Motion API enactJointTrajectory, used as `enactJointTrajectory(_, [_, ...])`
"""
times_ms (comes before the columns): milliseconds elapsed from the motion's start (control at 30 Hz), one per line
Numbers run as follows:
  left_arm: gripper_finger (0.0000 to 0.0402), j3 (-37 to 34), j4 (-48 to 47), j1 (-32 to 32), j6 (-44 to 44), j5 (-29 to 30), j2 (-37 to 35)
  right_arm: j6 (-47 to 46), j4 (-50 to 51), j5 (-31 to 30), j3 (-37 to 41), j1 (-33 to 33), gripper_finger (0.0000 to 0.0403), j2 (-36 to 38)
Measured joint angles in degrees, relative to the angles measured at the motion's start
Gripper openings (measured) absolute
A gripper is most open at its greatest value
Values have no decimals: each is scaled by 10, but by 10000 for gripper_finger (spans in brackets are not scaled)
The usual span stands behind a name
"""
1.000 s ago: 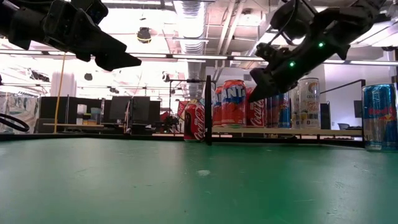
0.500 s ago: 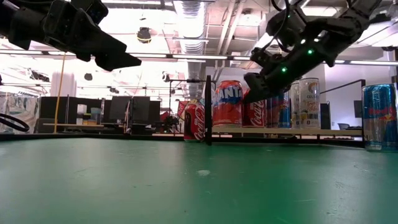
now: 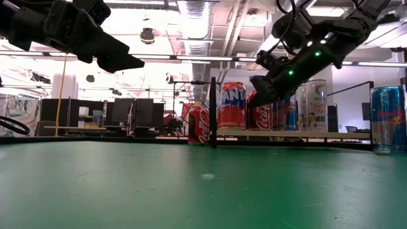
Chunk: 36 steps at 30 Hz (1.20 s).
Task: Place canned beverage on shelf
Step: Put the red soda can on the shelf aligned with the other red soda cans, then put the red white soda can on the shelf aligned with the other red white soda cans
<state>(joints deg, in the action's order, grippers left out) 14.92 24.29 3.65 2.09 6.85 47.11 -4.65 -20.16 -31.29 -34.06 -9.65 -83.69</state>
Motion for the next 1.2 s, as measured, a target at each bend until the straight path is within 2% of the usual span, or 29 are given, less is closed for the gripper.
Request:
enactJointTrajectory(300, [388, 0, 6, 0, -10, 1, 0, -19, -1, 0, 0, 53, 16, 0])
enactJointTrajectory(500, [388, 4, 31, -5, -45, 51, 0, -57, 37, 0, -1, 107, 17, 27])
enactJointTrajectory(667, [388, 69, -10, -99, 5, 60, 43, -70, 58, -3, 0, 166, 17, 59])
enactJointTrajectory(800, [388, 122, 12, -214, 42, -24, 123, -69, 60, -5, -1, 191, 17, 74])
enactJointTrajectory(1000, [388, 167, 113, -374, 39, -135, 269, -47, 67, -9, 0, 207, 17, 77])
enactJointTrajectory(1100, [388, 198, 165, -423, 18, -200, 351, -39, 71, -9, 0, 209, 17, 76])
enactJointTrajectory(1200, [388, 245, 175, -448, 15, -245, 430, -38, 76, -11, 0, 209, 17, 76])
